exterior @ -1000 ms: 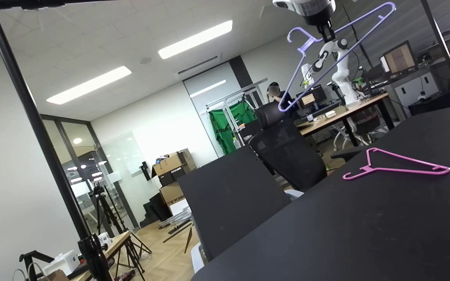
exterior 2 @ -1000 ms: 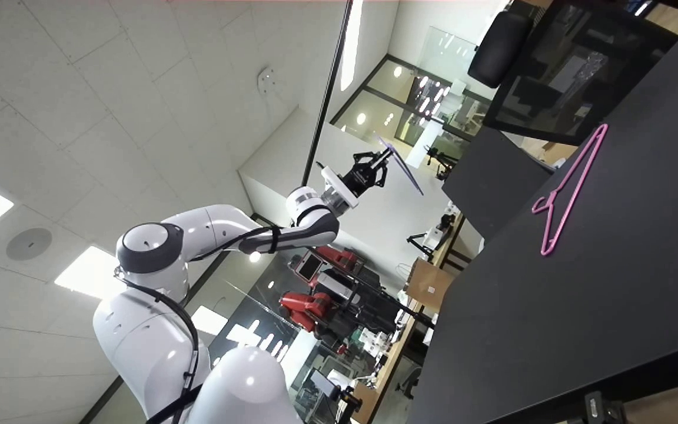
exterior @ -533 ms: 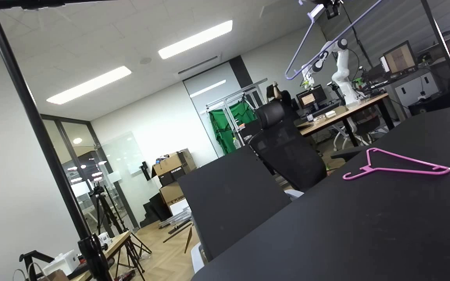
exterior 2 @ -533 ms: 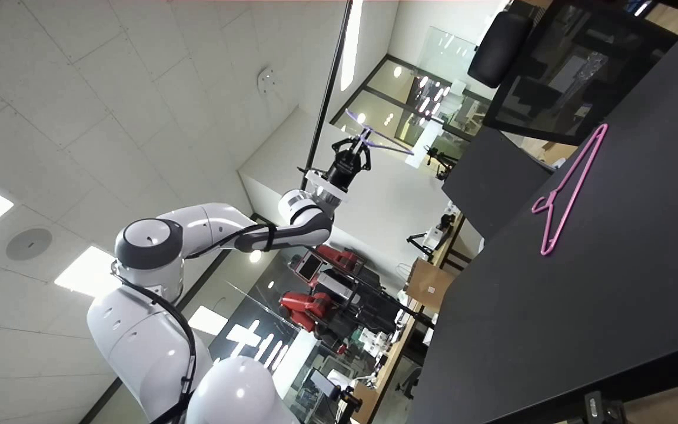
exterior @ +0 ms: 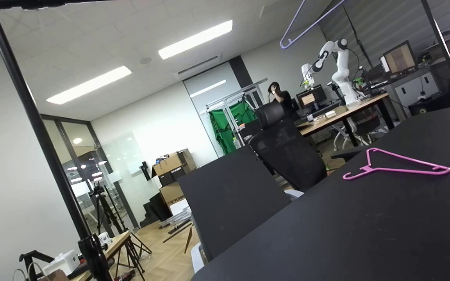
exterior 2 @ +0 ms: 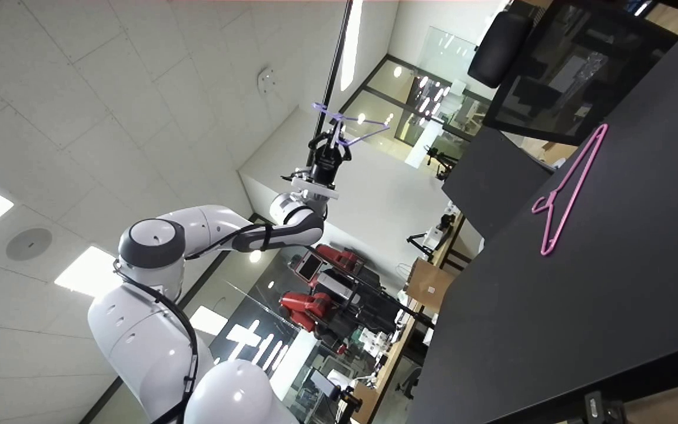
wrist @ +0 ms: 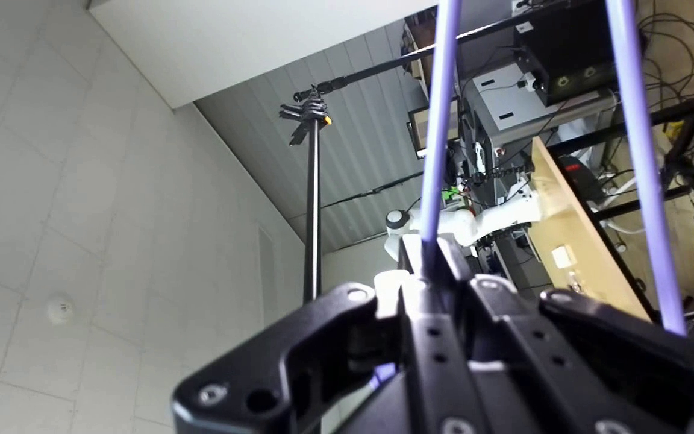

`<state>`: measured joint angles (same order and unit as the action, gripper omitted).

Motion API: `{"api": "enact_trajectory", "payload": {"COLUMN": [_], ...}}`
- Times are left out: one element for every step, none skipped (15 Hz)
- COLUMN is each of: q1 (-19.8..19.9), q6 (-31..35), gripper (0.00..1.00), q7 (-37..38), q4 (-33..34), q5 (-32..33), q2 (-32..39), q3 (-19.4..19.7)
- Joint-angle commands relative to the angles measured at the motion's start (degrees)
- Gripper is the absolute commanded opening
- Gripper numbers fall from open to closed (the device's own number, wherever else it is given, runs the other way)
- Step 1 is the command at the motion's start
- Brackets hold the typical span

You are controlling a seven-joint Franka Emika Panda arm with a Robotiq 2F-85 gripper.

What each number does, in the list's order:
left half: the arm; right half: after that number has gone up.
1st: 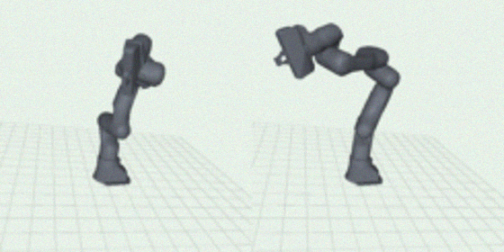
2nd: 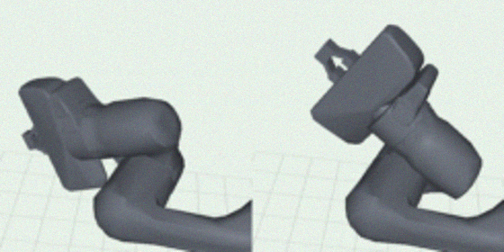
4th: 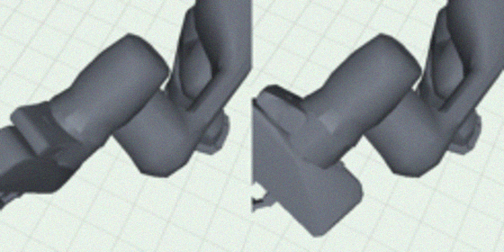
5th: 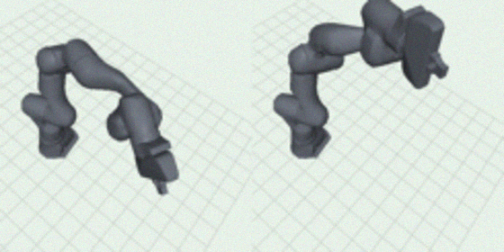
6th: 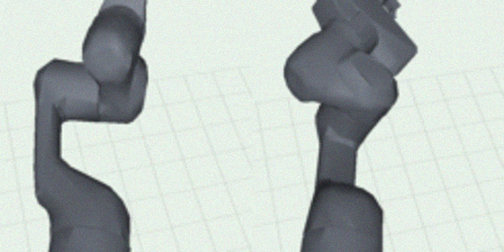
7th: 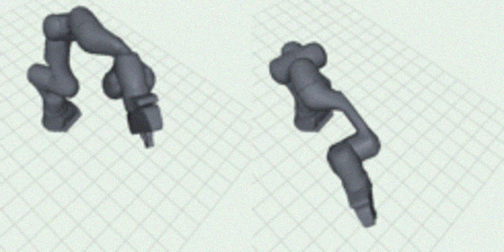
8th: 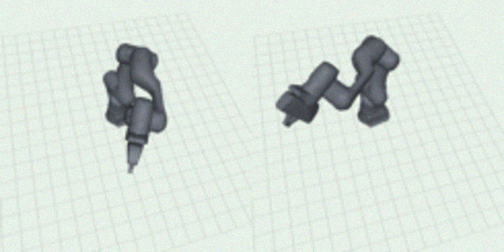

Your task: Hang the purple coat hang on the rod

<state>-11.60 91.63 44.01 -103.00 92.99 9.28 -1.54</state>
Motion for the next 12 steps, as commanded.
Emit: {"api": "enact_trajectory", "payload": {"q1": [1.5, 1.7, 1.8, 1.9, 1.9, 1.9, 1.8, 1.7, 1.6, 1.4, 1.3, 1.2], "q6": [-1.0, -0.7, -0.2, -0.1, -0.2, -0.3, -0.3, -0.3, -0.2, -0.3, -0.3, -0.3], "gripper": [0.02, 0.02, 0.02, 0.02, 0.02, 0.02, 0.02, 0.02, 0.02, 0.02, 0.02, 0.02], "q7": [-2.5, -3.6, -4.8, -6.0, -7.4, -8.6, -10.1, -11.2, -12.6, -13.8, -14.8, -16.0], "q4": [5.9, 7.9, 10.3, 12.6, 15.6, 18.4, 21.3, 23.7, 25.9, 28.1, 29.7, 31.4], "q5": [-0.9, -1.2, -1.4, -1.6, -1.8, -2.0, -2.3, -2.5, -2.8, -3.1, -3.5, -4.1], "q2": [3.2, 4.5, 6.3, 7.9, 9.9, 11.6, 13.1, 14.4, 15.3, 16.2, 16.8, 17.4], "q3": [-2.6, -2.9, -3.1, -3.3, -3.4, -3.5, -3.5, -3.5, -3.6, -3.5, -3.5, -3.4]}}
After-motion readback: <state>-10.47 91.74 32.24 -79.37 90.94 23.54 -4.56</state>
